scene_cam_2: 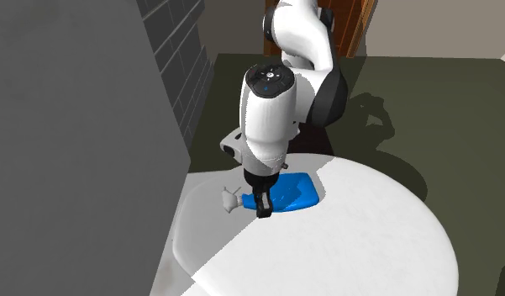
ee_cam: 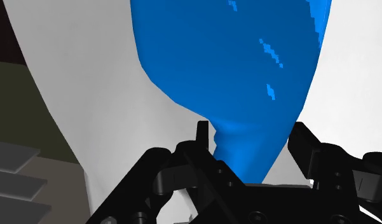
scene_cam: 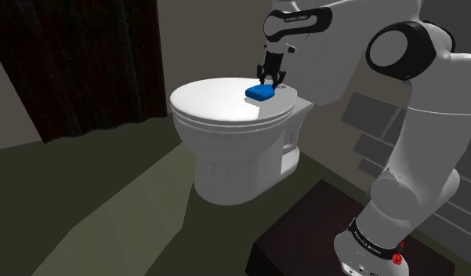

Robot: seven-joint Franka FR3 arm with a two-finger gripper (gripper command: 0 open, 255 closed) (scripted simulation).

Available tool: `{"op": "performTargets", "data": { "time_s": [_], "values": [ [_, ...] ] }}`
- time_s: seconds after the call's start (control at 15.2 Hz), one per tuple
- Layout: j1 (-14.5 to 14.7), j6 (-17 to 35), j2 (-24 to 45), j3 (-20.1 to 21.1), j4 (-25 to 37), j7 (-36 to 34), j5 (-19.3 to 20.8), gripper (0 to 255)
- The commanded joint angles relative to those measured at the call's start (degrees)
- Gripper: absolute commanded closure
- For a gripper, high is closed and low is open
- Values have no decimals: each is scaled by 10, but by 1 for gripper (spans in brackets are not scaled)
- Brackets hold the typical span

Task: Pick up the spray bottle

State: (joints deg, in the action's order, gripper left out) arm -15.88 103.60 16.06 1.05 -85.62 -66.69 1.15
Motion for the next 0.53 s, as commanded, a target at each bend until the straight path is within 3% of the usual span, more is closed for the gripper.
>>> {"op": "performTargets", "data": {
  "time_s": [0.0,0.46],
  "values": [
    [0,-11,0,0,11,0,0,255],
    [0,-68,6,0,74,1,0,255]
  ]
}}
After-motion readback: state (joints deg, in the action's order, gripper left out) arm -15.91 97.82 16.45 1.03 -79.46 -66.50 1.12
